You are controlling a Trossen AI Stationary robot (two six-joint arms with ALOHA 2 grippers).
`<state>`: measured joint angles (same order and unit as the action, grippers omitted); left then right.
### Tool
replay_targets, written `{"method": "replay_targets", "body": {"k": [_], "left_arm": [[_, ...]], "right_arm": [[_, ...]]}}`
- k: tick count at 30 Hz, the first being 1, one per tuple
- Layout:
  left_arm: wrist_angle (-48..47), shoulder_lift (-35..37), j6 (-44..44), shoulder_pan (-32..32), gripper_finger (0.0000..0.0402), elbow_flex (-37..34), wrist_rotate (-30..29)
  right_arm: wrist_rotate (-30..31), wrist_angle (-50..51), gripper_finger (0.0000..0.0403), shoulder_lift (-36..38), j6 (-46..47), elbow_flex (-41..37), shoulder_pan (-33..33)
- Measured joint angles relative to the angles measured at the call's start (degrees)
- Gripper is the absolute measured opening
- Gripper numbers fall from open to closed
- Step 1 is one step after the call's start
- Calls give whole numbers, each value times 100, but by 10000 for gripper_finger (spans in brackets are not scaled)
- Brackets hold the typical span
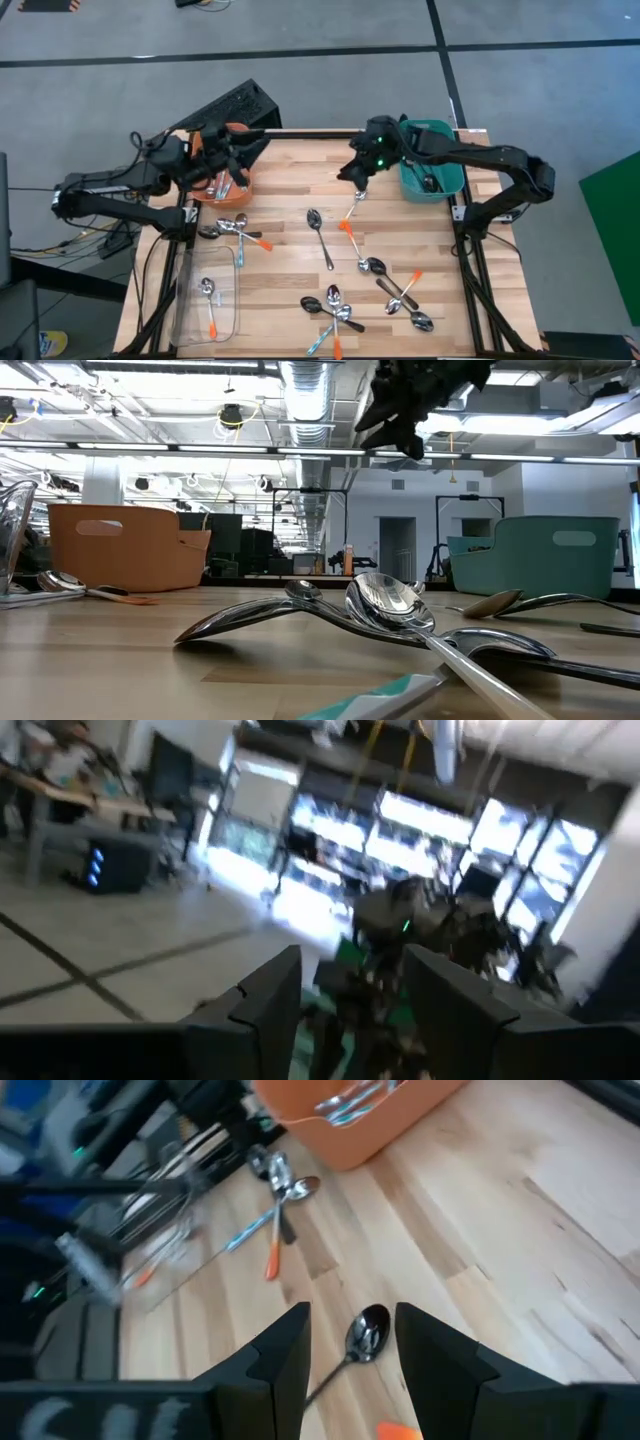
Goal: Sort silverware by color (type)
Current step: Put the orange spoon into the transparent bin
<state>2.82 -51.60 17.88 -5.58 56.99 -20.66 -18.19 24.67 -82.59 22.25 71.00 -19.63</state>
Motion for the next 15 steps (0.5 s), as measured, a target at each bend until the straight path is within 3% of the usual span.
{"method": "replay_targets", "body": {"k": [8, 15], "left_arm": [[-1456, 175, 669, 78, 128, -6, 823], [-2411, 516, 470, 264, 87, -7, 839]], "right_arm": [[1624, -85, 171, 0, 1701, 0, 849], [2787, 676, 171, 0, 3230, 1, 1985]]}}
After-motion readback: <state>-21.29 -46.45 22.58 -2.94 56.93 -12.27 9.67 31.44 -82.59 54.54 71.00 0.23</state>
